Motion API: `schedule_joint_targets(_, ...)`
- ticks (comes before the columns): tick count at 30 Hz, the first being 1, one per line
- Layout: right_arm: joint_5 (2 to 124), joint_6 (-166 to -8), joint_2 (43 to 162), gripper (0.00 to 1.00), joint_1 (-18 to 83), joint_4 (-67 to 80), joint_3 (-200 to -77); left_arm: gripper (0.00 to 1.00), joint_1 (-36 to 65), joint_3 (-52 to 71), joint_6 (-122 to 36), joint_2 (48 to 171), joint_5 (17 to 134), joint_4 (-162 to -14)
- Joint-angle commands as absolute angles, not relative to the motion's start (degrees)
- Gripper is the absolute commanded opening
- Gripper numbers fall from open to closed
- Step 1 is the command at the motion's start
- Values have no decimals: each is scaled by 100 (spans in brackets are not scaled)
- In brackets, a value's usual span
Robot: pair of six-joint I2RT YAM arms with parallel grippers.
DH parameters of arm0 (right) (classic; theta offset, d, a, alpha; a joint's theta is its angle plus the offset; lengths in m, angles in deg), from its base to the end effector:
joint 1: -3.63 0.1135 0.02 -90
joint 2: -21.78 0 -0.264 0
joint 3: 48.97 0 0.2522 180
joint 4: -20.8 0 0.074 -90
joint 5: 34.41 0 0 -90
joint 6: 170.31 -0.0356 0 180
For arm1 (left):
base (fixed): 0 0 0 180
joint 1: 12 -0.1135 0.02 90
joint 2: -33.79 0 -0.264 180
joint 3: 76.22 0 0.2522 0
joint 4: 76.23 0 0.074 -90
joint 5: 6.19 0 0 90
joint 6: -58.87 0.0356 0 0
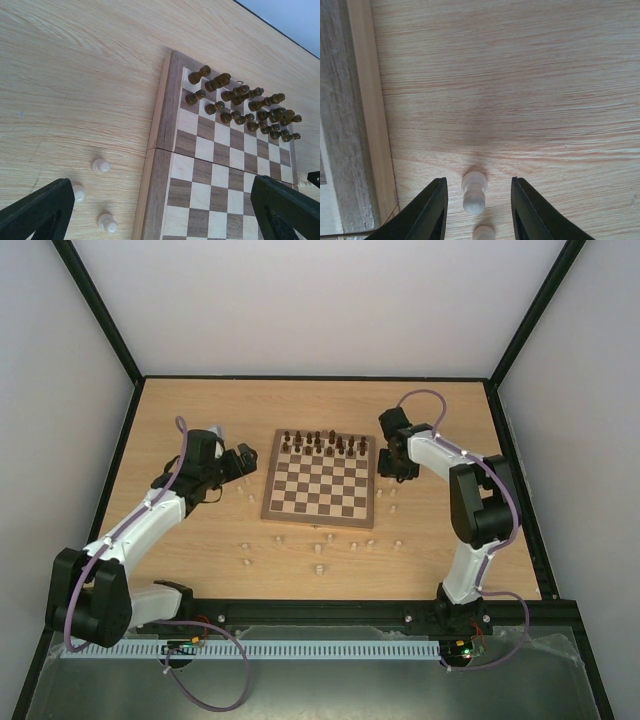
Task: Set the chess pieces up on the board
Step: Pick up the chess piece at the center of the board.
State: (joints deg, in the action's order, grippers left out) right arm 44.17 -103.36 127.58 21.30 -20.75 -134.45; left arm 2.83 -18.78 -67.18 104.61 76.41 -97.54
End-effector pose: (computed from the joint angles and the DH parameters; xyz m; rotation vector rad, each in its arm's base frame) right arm 0.3640 0.1085 0.1839 0.1881 2.6081 -0.0172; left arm 0.2584 -0.0732 0.2423 -0.3382 2.2183 -0.6358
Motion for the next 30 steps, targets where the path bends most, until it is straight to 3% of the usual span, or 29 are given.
schedule_joint_targets(1,4479,-10284,12945,35,2174,-2380,-13365,100,298,-1910,-6721,10318,7709,-9830)
schedule_joint_targets(11,4525,-10272,12950,22,2187,-2420,-13351,100,301,-1910,-6728,10311,7753,-9840)
schedule_joint_targets(18,4507,-10272,12944,20,2234,-2464,-13328,99,297,-1909,-6733,10284,7805,-9866)
schedule_joint_targets(30,4389,-10281,12795,4,2253,-2462,-13411,99,296,-1944,-6730,10229,7889,-9895)
